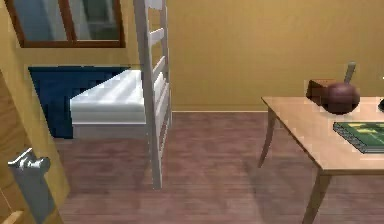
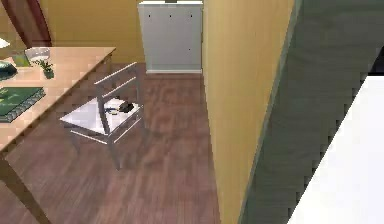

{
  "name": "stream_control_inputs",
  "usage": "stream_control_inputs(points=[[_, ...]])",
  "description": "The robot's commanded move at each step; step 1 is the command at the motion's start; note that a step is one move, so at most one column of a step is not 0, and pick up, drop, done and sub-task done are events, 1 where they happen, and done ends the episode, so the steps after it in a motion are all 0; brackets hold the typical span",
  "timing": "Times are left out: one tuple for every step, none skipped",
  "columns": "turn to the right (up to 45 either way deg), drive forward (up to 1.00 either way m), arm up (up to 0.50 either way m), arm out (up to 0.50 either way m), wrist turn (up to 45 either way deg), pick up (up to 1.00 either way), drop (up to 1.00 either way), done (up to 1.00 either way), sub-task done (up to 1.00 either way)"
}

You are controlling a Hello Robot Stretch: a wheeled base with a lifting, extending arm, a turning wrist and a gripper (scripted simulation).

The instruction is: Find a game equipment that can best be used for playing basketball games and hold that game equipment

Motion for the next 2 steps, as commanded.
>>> stream_control_inputs(points=[[18.0, 0.00, 0.00, 0.00, 0.0, 0.00, 0.00, 0.00, 0.00], [0.0, 0.90, 0.00, 0.00, 0.0, 0.00, 0.00, 0.00, 0.00]])
